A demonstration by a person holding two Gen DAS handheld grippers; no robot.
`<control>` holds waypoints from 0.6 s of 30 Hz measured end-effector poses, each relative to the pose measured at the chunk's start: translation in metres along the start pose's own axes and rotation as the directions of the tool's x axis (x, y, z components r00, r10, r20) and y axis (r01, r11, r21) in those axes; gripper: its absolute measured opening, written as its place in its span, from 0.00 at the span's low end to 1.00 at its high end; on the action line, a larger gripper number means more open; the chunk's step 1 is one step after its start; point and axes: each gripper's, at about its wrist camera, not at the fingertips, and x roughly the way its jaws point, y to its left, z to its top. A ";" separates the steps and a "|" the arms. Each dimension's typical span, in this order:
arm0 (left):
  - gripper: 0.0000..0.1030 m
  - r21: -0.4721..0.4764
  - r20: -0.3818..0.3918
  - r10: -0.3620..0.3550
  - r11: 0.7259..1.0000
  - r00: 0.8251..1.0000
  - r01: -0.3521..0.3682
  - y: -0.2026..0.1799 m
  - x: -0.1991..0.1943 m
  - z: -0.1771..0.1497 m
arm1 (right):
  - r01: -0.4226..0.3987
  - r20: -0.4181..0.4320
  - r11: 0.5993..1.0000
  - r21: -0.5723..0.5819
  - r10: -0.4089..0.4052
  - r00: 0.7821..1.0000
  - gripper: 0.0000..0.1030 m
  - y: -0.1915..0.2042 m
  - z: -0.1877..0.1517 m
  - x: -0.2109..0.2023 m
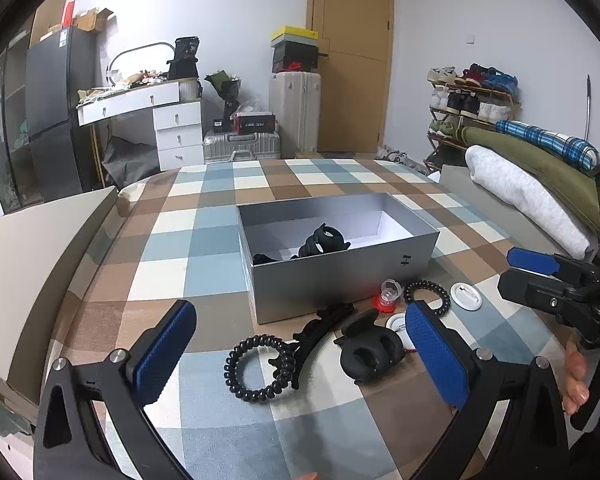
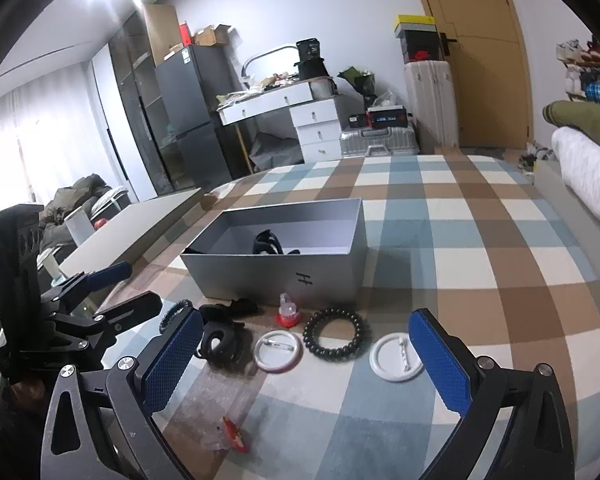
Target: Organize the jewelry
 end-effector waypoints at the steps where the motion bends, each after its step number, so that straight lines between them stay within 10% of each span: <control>1: 0.99 -0.002 -0.001 0.001 1.000 1.000 -0.001 0.000 -0.001 -0.001 | -0.002 -0.002 1.000 -0.001 0.002 1.000 1.00 0.000 -0.001 -0.001; 18: 0.99 -0.029 -0.031 -0.006 1.000 1.000 0.005 0.003 0.005 -0.012 | 0.081 -0.062 0.997 -0.006 -0.081 0.995 1.00 -0.003 -0.011 0.008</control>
